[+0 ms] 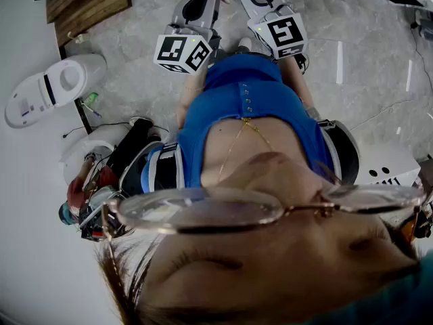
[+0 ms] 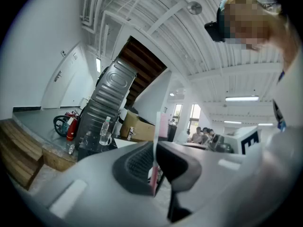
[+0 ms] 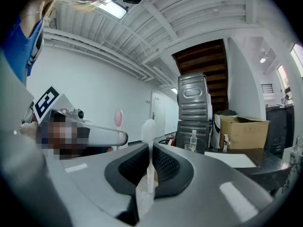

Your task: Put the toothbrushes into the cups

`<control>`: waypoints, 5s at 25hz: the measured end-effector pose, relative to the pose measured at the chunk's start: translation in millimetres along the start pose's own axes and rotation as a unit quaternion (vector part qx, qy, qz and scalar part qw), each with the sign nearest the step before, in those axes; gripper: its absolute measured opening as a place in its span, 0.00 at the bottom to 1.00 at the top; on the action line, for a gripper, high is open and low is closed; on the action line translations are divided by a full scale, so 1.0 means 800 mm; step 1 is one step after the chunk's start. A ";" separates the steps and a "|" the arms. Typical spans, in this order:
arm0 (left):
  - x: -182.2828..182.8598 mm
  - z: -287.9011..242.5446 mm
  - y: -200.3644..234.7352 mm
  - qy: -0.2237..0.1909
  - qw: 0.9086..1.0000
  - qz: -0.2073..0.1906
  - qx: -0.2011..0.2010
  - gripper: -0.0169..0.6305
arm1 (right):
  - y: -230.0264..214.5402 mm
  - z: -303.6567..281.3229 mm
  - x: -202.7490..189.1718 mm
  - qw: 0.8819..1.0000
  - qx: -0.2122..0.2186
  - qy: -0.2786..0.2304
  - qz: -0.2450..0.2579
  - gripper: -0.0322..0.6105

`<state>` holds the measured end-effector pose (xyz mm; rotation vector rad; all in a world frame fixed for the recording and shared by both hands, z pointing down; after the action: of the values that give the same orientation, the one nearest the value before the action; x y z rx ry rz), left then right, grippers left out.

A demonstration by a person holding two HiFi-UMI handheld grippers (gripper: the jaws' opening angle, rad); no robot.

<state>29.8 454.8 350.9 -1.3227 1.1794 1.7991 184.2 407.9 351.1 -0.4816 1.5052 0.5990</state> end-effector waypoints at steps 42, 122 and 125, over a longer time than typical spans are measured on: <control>0.036 -0.200 0.245 -0.006 0.998 0.042 -0.045 0.05 | -0.115 -0.245 -0.015 0.998 -0.056 -0.002 -0.009 0.09; 0.017 -0.576 0.502 -0.007 0.997 0.045 0.056 0.05 | -0.434 -0.551 -0.073 0.996 -0.059 0.024 -0.059 0.08; 0.006 -0.580 0.516 0.009 0.997 0.048 0.058 0.05 | -0.430 -0.556 -0.073 0.995 -0.074 0.030 -0.056 0.08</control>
<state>-136.2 -139.3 421.6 -1.2371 1.3568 1.7609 61.2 -143.5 375.6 -0.6993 1.4862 0.6142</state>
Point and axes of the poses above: the fingertips, and each gripper's own axes: z backward along the fingers, y to its left, x out of its top, the point moved 9 cm from there along z, backward along the fingers, and after that the axes turned 8 degrees about -y, right-handed, at the moved point
